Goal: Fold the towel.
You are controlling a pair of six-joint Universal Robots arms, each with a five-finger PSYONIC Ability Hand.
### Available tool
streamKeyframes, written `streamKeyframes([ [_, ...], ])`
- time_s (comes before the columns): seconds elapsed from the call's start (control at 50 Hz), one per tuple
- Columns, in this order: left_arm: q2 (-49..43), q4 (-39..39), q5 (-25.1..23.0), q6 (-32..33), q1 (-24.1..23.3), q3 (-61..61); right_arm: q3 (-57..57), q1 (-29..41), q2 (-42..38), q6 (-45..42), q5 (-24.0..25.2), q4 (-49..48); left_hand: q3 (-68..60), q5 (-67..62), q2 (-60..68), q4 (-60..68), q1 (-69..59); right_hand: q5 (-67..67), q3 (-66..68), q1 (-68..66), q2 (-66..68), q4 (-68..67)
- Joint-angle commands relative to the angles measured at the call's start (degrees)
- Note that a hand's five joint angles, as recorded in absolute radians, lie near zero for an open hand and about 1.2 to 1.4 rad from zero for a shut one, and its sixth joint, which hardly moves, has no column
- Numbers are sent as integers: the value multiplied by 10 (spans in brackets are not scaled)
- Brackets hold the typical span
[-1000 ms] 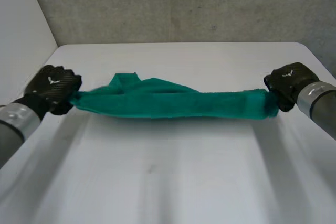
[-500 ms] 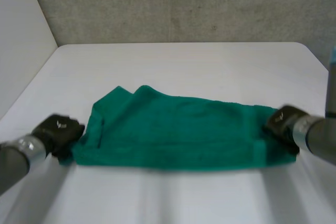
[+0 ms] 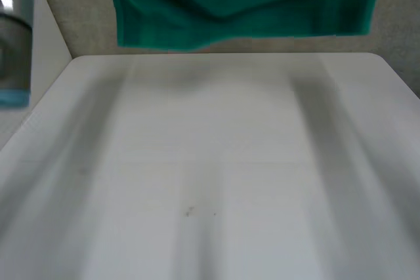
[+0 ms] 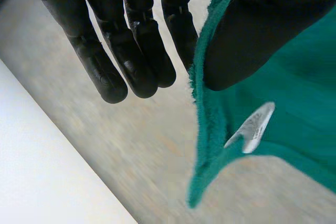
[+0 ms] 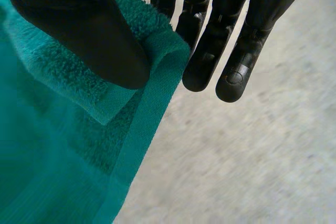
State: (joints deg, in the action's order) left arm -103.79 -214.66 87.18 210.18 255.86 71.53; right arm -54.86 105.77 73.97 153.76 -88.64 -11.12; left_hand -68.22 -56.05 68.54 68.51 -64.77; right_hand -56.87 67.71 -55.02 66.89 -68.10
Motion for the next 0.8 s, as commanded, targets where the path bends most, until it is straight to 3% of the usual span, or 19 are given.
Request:
streamKeyframes([
  [0.02, 19, 6, -1, -3, 3, 198, -115, -3, -22, -7, 24, 50, -118, -139, 115, 115, -152, -131, 123, -250, 131, -119],
  [0.22, -56, -5, -10, 0, -9, 348, -148, -22, -169, -8, 22, 206, -118, -139, 115, 115, -152, -131, 123, -250, 131, -119],
  [0.46, -45, 14, -9, -1, -14, 396, -153, -46, -188, -7, 26, 252, -118, -139, 115, 115, -152, -131, 123, -250, 131, -119],
  [0.48, -41, 16, -9, -1, -14, 398, -154, -47, -188, -7, 26, 249, -118, -139, 115, 115, -152, -112, 104, -230, 112, -100],
  [0.5, -41, 16, -9, -1, -14, 398, -155, -47, -188, -4, 26, 247, -118, -139, 115, 115, -152, -18, 10, -137, 18, -6],
  [0.52, -34, 22, -9, -1, -15, 402, -158, -48, -186, 0, 26, 242, -118, -139, 115, 115, -152, 189, -197, 70, -189, 201],
  [0.54, -33, 24, -9, -2, -16, 403, -158, -48, -186, 0, 26, 242, -118, -139, 115, 115, -152, 191, -199, 73, -191, 203],
  [0.58, -31, 25, -9, -2, -17, 403, -167, -49, -179, 1, 26, 229, -118, -139, 115, 115, -152, 392, -400, 273, -392, 404],
  [0.7, -22, 28, -7, -5, -24, 406, -223, -54, -118, 1, 35, 194, -118, -139, 115, 115, -152, 450, -459, 332, -450, 462],
  [0.78, -17, 29, -6, -6, -19, 406, -285, -64, -65, -9, 68, 163, -118, -139, 115, 115, -152, 445, -453, 327, -445, 457],
  [0.8, -13, 29, -6, -6, -17, 405, -332, -65, -23, -21, 96, 140, -118, -139, 115, 115, -152, 443, -452, 325, -444, 456],
])
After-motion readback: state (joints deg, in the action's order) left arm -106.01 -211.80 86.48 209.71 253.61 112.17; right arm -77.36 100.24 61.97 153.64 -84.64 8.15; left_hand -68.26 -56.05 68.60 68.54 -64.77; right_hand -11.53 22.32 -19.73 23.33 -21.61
